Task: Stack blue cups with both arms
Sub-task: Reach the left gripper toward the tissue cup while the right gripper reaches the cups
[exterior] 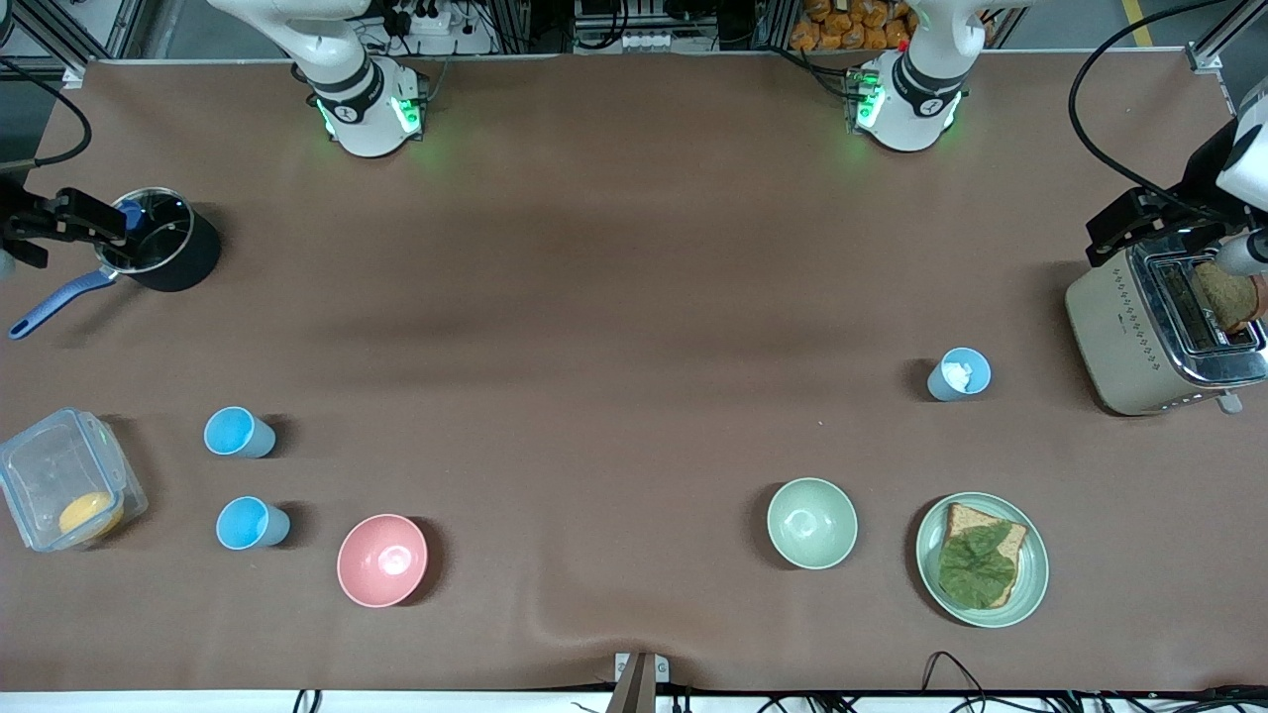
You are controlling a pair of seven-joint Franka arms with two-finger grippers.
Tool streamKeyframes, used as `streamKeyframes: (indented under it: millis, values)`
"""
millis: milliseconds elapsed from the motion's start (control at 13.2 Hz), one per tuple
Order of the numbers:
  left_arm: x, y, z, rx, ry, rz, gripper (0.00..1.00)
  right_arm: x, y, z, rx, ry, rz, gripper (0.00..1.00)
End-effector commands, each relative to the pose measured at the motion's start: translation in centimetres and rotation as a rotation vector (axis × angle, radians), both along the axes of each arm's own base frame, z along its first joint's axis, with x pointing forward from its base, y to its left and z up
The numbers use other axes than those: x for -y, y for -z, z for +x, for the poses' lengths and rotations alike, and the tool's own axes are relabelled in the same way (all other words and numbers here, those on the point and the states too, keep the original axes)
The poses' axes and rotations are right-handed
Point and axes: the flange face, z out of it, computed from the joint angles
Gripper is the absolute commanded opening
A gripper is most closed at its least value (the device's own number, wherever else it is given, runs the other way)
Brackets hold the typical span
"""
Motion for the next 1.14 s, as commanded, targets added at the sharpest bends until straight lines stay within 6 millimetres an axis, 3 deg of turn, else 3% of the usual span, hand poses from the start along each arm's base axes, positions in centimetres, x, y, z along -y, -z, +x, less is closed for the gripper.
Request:
streamKeyframes:
  millis: [0, 227, 303, 455, 606, 758, 909, 1061]
  values:
    - [-0.2, -0.5, -0.4, -0.001, 0.011, -0.006, 1.0, 0.3, -0.3, -0.3, -0.001, -0.002, -0.011, 1.0]
    - [-0.9, 0.5, 0.4, -0.02, 0.007, -0.011, 1.0, 0.4, -0.2, -0.3, -0.004, 0.001, -0.011, 1.0]
    - [-1.1, 1.9, 0.8, -0.049, 0.022, -0.015, 1.0, 0.6, -0.1, -0.2, -0.006, 0.006, -0.013, 1.0]
    - [-2.8, 5.7, 2.8, -0.105, 0.047, -0.026, 1.0, 1.0, 0.2, -0.2, -0.016, 0.019, -0.01, 1.0]
    - [-4.9, 9.9, 3.4, -0.123, 0.028, -0.03, 1.0, 1.3, 0.8, 0.0, -0.026, 0.029, -0.004, 1.0]
    - [-5.9, 13.7, 3.3, -0.094, 0.061, -0.03, 1.0, 1.6, 4.1, 1.5, -0.104, 0.024, 0.002, 1.0]
    - [-5.9, 17.8, 3.2, -0.084, 0.074, -0.032, 1.0, 2.2, 5.2, 1.0, -0.181, 0.041, 0.021, 1.0]
    - [-6.1, 22.0, 2.5, -0.071, 0.073, -0.034, 1.0, 1.4, 7.8, 1.3, -0.274, 0.027, 0.027, 1.0]
